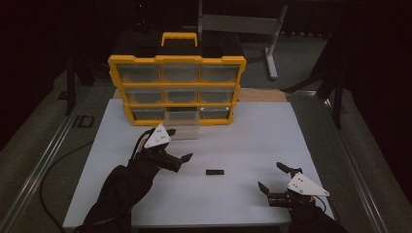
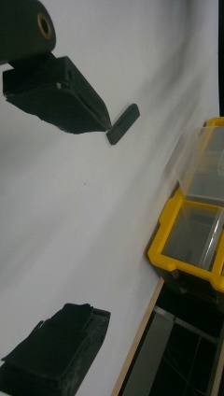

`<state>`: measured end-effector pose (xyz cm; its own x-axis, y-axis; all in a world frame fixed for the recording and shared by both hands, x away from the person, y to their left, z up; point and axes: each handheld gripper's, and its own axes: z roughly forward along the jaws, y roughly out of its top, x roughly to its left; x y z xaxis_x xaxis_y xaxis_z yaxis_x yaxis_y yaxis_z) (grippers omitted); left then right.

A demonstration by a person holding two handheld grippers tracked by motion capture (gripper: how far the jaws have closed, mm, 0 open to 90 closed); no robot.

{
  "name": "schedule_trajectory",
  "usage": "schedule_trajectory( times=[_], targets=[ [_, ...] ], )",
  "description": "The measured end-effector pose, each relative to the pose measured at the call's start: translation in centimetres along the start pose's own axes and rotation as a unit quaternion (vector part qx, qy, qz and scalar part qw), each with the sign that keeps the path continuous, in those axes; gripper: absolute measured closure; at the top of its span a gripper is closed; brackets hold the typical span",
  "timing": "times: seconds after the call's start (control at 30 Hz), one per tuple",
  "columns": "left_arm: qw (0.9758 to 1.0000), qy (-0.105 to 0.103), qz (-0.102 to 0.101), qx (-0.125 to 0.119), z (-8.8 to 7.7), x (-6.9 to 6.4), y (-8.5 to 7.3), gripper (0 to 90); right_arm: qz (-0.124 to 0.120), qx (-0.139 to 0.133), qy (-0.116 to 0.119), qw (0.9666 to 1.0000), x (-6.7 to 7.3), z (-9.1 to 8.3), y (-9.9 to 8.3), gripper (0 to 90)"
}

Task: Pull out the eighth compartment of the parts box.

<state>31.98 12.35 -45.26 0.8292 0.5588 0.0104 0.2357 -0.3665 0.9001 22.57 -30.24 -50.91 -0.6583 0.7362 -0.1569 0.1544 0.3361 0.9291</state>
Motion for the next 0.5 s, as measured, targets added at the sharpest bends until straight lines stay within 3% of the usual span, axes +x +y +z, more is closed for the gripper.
schedule_trajectory(
  times=[0.37, 0.5],
  targets=[
    [0.9999, 0.003, -0.009, 0.006, -1.3, -1.0, -2.9, 0.0, -0.001, 0.001, -0.002, 1.0, 0.0, 0.0, 0.0, 8.3],
    [0.9998, -0.005, -0.018, 0.006, -1.6, -1.4, -4.1, 0.0, -0.001, 0.001, -0.001, 1.0, 0.0, 0.0, 0.0, 8.3]
  ],
)
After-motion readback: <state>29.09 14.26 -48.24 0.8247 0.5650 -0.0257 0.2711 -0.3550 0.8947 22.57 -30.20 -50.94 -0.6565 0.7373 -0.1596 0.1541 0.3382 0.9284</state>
